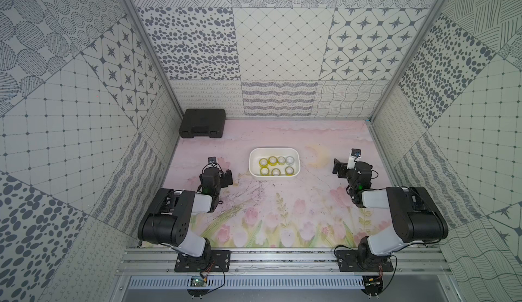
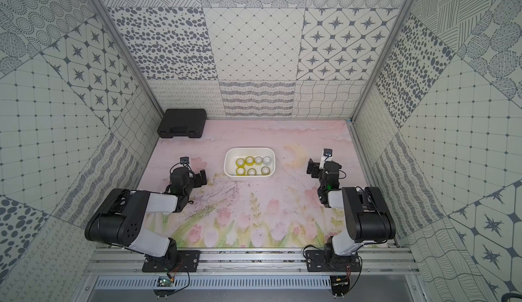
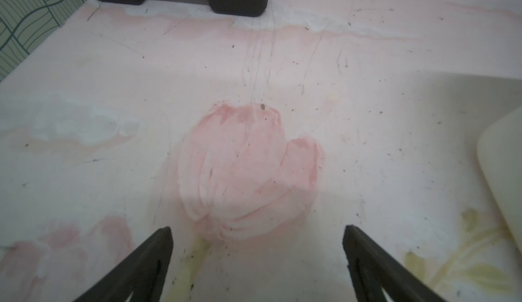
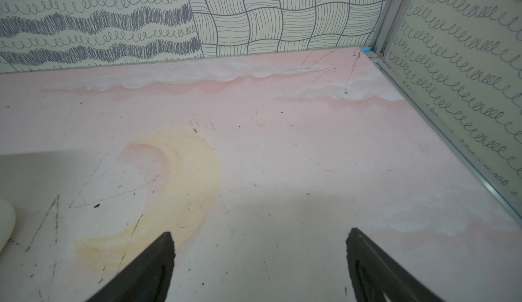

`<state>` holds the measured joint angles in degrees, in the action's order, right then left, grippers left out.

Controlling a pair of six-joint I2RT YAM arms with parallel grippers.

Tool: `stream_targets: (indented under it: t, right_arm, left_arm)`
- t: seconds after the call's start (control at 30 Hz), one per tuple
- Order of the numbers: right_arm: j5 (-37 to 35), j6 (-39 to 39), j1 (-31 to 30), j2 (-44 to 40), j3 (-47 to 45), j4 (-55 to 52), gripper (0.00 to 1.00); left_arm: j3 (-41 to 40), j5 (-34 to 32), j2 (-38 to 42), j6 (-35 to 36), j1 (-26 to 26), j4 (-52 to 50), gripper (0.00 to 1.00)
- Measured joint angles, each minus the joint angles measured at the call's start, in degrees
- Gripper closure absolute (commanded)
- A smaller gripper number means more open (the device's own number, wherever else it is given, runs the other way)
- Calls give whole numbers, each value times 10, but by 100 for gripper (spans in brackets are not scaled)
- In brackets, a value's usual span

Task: Put the transparent tape into the storage box
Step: Reset both arms

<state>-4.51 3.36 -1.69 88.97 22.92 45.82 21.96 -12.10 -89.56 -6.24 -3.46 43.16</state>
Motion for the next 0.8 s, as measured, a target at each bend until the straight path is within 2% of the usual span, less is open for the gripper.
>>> stream_targets:
  t: [0.3,0.8]
  right_arm:
    - [0,-2,0,0,0,3,3]
    - [0,-3,-1,0,0,3,3]
  left_arm:
    - [9,29,-4,6,2,25,1]
    - [9,42,-5,9,2,27,1]
